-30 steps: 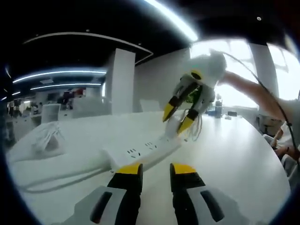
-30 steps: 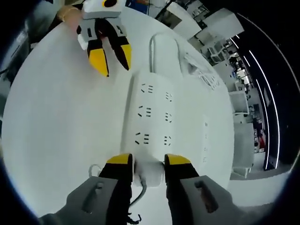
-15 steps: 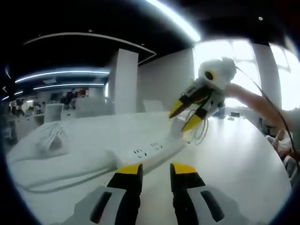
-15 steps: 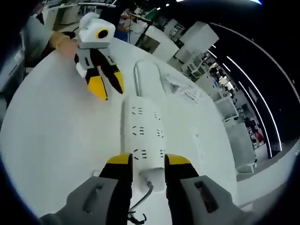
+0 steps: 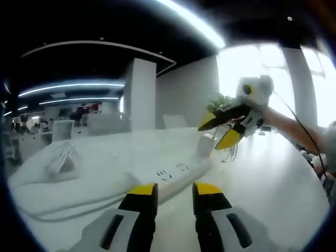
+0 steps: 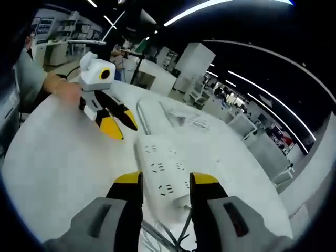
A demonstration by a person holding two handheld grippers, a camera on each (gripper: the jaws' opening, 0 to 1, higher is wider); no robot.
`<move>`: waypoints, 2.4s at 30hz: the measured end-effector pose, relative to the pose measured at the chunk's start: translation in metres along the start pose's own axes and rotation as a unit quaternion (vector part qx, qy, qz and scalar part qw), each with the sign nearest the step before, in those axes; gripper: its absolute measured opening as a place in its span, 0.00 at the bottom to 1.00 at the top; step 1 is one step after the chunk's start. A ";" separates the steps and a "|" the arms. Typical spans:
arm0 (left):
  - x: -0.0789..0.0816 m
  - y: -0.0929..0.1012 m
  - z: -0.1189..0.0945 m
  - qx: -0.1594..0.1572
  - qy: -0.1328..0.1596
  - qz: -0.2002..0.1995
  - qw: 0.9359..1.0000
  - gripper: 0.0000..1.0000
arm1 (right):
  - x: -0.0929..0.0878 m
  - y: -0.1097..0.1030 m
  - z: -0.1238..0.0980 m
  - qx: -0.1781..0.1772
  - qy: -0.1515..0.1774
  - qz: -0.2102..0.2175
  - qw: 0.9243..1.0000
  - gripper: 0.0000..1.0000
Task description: Straighten the power strip on the desk, plug the charger into it
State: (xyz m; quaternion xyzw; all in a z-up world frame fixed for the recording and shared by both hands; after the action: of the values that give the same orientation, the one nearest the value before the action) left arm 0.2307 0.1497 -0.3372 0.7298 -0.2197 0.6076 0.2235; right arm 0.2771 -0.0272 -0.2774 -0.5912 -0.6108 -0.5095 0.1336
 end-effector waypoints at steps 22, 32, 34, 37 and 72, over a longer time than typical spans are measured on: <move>0.000 -0.013 -0.001 0.013 0.011 0.003 1.000 0.27 | -0.005 0.006 -0.055 -0.152 0.181 0.097 0.967 0.37; -0.001 -0.018 -0.001 0.012 0.008 -0.012 1.000 0.27 | -0.041 0.021 -0.074 -0.172 0.204 0.205 0.942 0.37; -0.002 -0.017 -0.001 0.011 0.007 -0.012 1.000 0.27 | -0.043 0.027 -0.080 -0.182 0.216 0.224 0.933 0.35; -0.004 -0.015 0.000 0.010 0.003 -0.007 1.000 0.27 | -0.050 0.032 -0.084 -0.194 0.215 0.231 0.929 0.33; -0.012 -0.014 0.009 0.023 -0.016 0.007 1.000 0.23 | -0.096 -0.010 -0.012 -0.103 0.066 0.246 0.962 0.26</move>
State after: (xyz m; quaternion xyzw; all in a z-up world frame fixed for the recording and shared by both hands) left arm 0.2447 0.1563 -0.3513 0.7426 -0.2140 0.6027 0.1989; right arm 0.2887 -0.0910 -0.3498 -0.6989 -0.3808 -0.5588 0.2330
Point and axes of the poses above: the point that each gripper's makers call its tool centre point, and the gripper's own axes: z roughly forward along the fingers, y roughly to its right, x roughly out of its top, the point moved 5 cm from there along -z, roughly backward along the fingers, and after that the axes turned 4 degrees about x, right-handed, at the moved point
